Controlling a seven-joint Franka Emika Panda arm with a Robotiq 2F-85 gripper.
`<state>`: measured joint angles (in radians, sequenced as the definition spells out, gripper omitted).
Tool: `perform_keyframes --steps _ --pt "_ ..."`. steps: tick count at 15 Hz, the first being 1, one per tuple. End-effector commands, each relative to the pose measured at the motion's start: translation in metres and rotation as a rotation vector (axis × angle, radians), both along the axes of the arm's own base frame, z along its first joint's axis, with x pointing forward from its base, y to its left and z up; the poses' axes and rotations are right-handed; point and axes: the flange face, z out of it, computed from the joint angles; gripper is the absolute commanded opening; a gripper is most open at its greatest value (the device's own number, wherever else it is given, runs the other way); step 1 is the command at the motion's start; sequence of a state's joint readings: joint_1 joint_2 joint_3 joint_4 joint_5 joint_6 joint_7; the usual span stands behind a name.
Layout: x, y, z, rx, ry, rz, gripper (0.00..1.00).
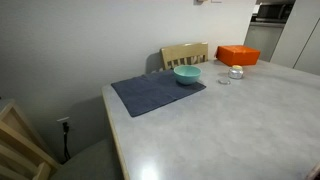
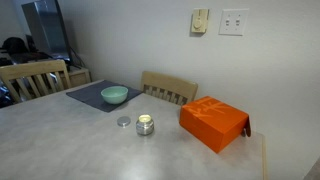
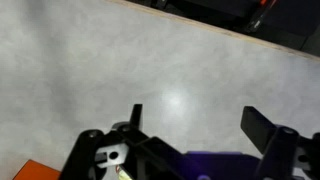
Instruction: Put the silver lid on top of the silver tin
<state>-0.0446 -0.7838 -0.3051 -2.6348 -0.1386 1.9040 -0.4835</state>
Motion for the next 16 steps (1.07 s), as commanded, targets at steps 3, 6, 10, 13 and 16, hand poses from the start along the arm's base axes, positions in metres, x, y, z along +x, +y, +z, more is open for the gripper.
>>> perform_keyframes --steps 3,6,10,13,16 --pt "0.007 0.001 -0.001 0.017 -0.004 0.018 1.00" --pt "0.020 0.007 -0.008 0.035 0.005 0.047 1.00" --pt "0.039 0.019 -0.025 0.080 0.045 0.115 1.00" --pt "0.031 0.026 -0.026 0.081 0.054 0.114 1.00" --pt "0.039 0.028 -0.035 0.092 0.081 0.132 1.00"
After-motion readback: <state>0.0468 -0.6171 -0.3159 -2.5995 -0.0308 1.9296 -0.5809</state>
